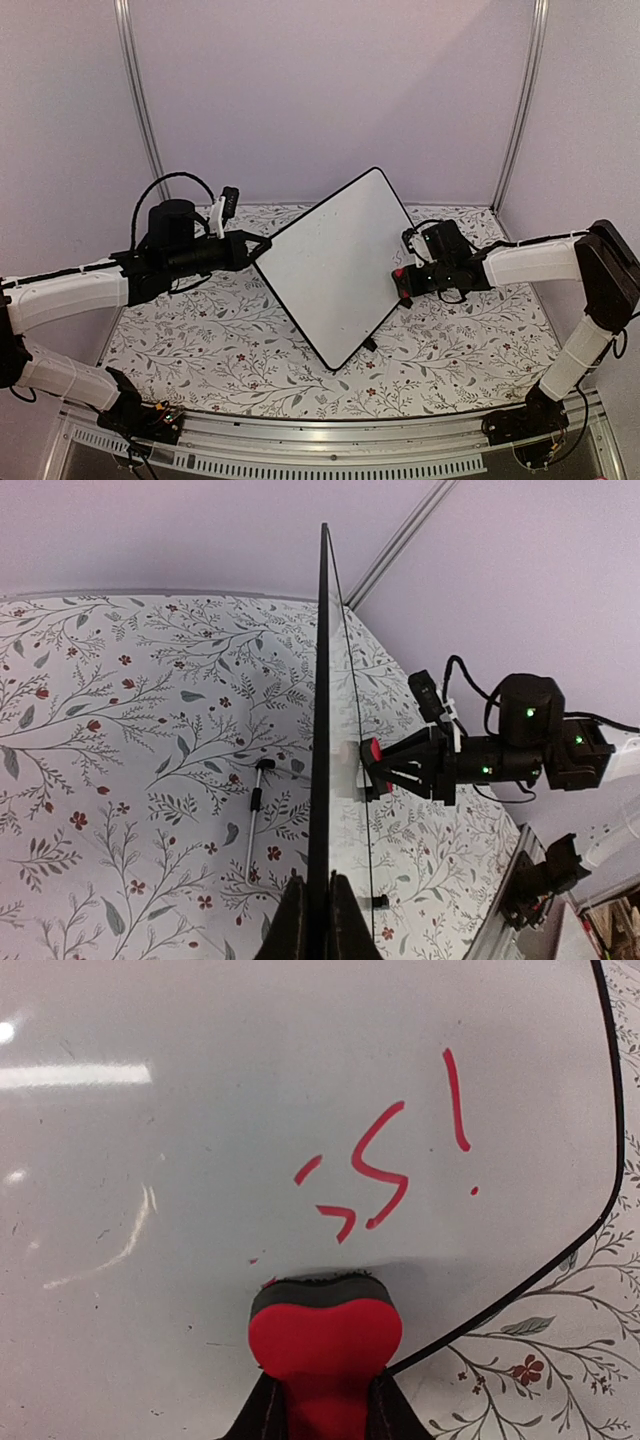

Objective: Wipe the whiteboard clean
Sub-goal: Erase the whiteboard on the whiteboard stand.

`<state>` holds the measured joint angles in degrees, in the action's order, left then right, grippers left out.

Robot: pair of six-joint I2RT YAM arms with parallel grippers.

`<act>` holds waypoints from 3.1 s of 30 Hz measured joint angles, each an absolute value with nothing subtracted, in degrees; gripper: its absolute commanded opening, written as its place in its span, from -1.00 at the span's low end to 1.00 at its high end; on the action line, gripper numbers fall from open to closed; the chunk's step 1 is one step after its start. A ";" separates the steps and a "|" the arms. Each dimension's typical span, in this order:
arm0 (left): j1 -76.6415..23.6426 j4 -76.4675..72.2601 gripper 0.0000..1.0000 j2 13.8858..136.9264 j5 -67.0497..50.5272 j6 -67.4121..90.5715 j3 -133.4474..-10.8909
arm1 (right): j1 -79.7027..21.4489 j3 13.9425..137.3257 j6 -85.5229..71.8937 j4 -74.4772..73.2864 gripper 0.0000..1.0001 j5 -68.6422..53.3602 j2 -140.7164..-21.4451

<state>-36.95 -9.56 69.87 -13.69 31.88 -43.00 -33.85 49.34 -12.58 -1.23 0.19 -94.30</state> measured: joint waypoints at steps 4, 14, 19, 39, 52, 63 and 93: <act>-36.95 -9.56 -1.00 69.87 -13.47 31.99 -43.00 | -33.85 53.28 -12.60 -3.22 -0.54 2.26 -95.61; -36.95 -9.67 -1.00 69.87 -13.76 31.64 -43.00 | -33.63 59.55 -11.99 -3.84 -0.54 2.92 -96.86; -36.97 -9.65 -1.00 69.87 -13.72 31.64 -43.00 | -33.50 58.78 -11.94 -2.98 -0.56 1.28 -96.86; -36.95 -9.67 -1.00 69.87 -13.72 31.79 -43.00 | -35.14 45.89 -13.87 0.23 -0.57 1.08 -92.84; -36.95 -9.67 -1.00 69.87 -13.69 31.66 -43.00 | -32.21 58.43 -14.06 -6.26 -0.55 4.51 -97.38; -36.95 -9.45 -1.00 69.87 -13.26 32.18 -43.00 | -32.18 60.64 -12.40 -7.94 -0.55 4.80 -98.74; -36.95 -9.63 -1.00 69.89 -13.65 32.14 -43.00 | -32.18 50.89 -9.13 -6.07 -0.58 6.74 -96.18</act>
<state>-36.95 -9.63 69.89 -13.65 32.14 -43.00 -32.18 50.89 -9.13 -6.07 6.74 -96.18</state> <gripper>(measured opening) 0.042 0.216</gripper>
